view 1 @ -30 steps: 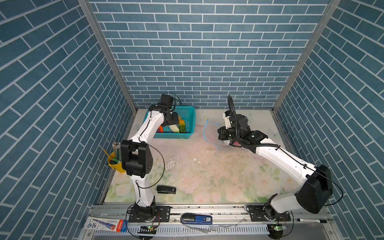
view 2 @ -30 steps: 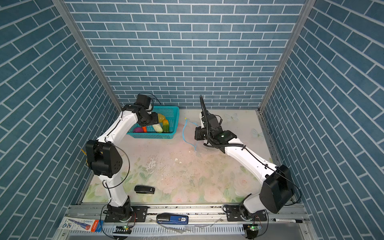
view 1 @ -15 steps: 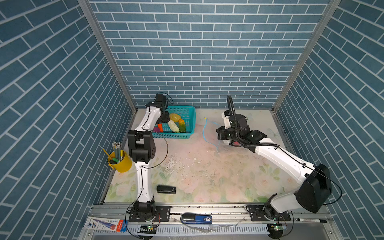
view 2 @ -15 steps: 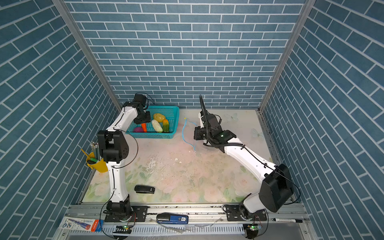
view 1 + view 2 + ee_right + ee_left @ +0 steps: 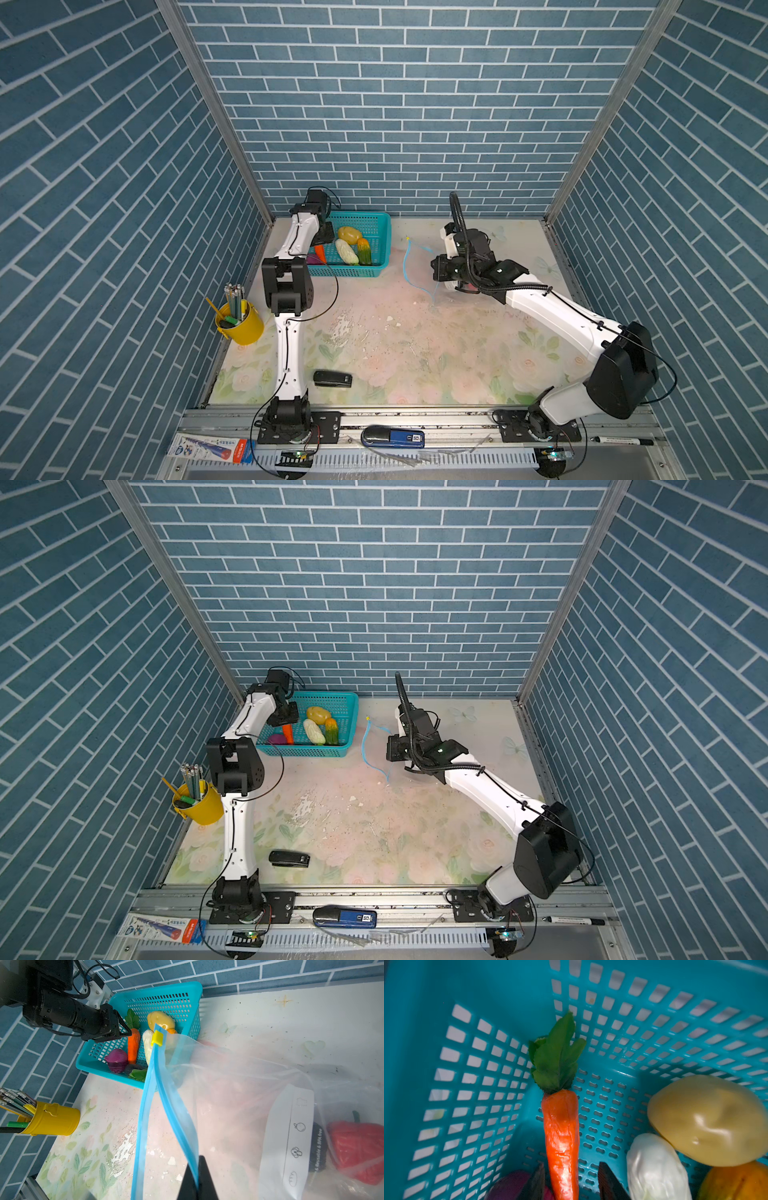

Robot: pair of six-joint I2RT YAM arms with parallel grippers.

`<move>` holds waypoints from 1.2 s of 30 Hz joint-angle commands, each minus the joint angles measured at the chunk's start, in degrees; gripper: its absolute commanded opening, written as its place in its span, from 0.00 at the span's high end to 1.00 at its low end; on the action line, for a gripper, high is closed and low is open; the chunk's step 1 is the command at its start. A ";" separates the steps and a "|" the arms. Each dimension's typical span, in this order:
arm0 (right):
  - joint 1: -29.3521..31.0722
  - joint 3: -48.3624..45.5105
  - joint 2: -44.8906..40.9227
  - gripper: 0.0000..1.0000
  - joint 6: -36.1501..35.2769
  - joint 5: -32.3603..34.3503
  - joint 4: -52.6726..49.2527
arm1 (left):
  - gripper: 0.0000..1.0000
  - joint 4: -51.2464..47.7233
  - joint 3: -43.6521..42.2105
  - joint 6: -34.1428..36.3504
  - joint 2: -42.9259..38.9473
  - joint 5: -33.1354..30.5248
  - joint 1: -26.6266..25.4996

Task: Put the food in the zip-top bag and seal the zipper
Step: 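Close the left gripper on the orange carrot in the basket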

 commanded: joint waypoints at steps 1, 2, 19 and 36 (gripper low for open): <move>-0.27 1.45 0.87 1.00 1.42 -0.53 -0.34 | 0.56 -1.46 1.70 -0.57 2.00 0.44 0.75; -0.31 1.51 0.92 1.00 1.42 -0.50 -0.31 | 0.56 -1.29 1.79 -0.72 2.21 0.59 0.89; -0.22 2.68 1.36 1.00 1.33 -0.01 -2.25 | 0.52 0.82 5.95 -3.71 8.01 6.03 2.95; -0.27 3.48 2.14 1.00 1.42 0.00 -2.72 | 0.67 1.55 6.54 -3.54 7.40 7.93 3.33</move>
